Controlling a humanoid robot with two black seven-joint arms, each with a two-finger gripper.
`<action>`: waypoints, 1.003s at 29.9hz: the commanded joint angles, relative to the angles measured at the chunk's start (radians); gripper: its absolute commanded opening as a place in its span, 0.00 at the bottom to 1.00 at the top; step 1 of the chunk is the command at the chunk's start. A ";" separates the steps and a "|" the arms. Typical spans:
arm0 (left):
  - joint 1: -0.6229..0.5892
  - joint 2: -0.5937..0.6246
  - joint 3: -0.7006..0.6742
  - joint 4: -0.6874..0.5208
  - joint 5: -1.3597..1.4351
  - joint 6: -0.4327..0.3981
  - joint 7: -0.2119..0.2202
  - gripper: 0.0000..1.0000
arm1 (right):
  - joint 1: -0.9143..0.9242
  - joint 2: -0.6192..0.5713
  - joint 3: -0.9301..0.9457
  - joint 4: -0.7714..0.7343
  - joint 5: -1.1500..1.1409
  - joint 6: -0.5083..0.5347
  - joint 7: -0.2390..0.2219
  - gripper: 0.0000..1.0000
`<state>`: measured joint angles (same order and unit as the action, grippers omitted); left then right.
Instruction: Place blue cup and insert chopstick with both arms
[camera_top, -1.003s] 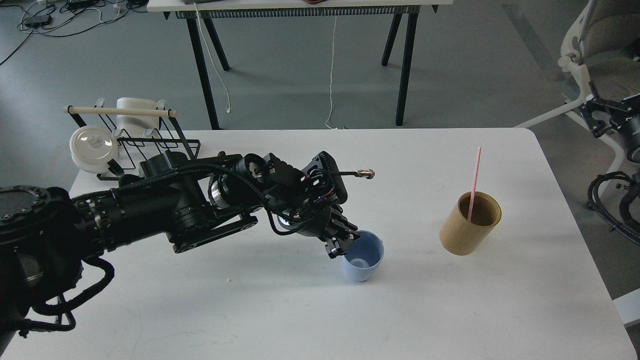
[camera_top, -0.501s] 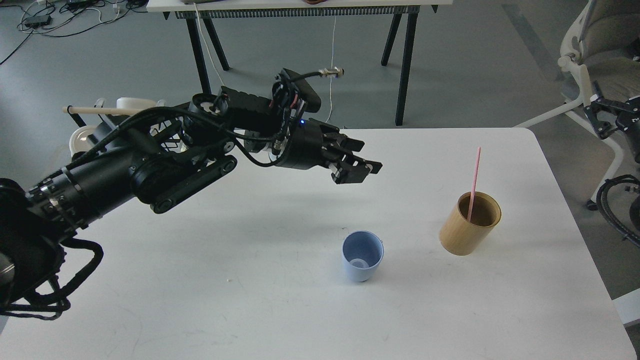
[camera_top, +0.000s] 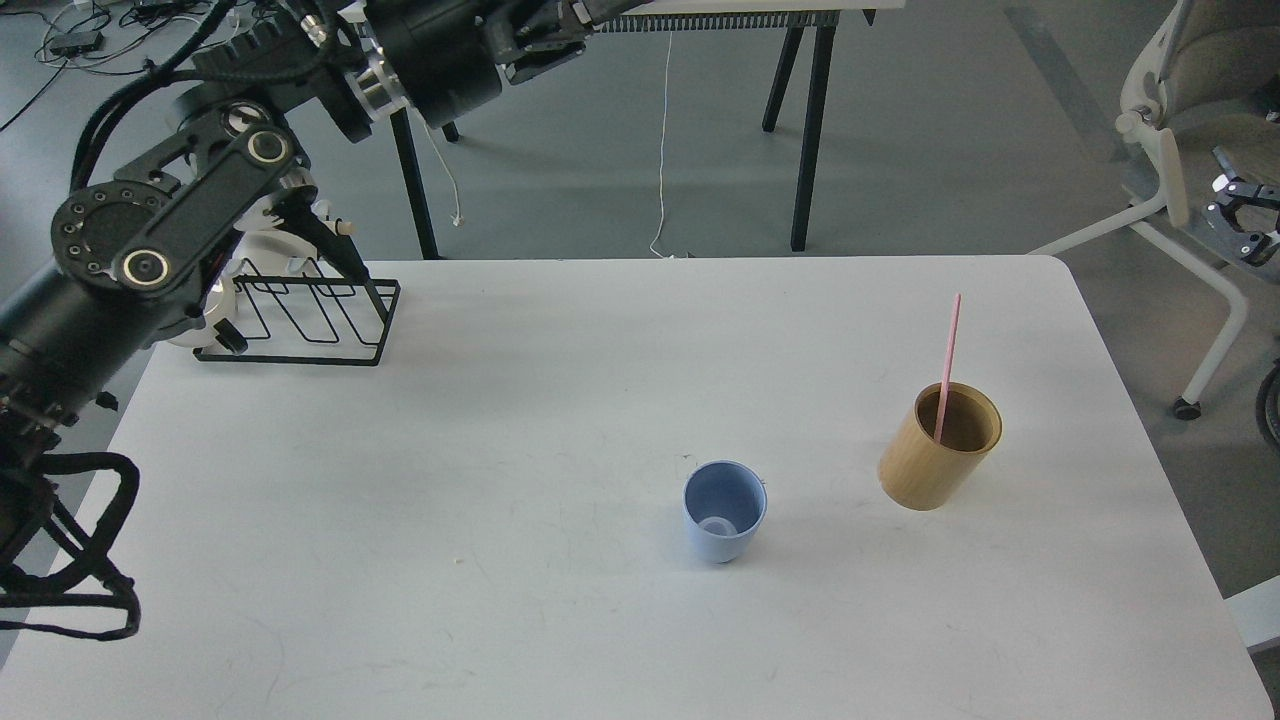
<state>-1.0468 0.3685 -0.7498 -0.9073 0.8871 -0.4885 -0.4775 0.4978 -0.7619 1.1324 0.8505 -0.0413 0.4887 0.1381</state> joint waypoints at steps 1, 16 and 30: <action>0.005 0.001 0.000 0.197 -0.345 0.000 0.003 1.00 | -0.004 -0.043 0.000 0.051 -0.133 0.000 0.000 0.99; 0.073 0.017 -0.006 0.588 -0.882 0.000 0.123 1.00 | 0.045 -0.073 0.001 0.130 -0.553 0.000 0.011 0.98; 0.139 0.009 -0.005 0.679 -1.109 0.000 0.132 1.00 | 0.053 -0.111 -0.020 0.488 -1.138 -0.065 0.012 0.98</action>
<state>-0.9177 0.3797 -0.7548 -0.2259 -0.2213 -0.4887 -0.3449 0.5508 -0.8723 1.1225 1.2756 -1.0697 0.4323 0.1499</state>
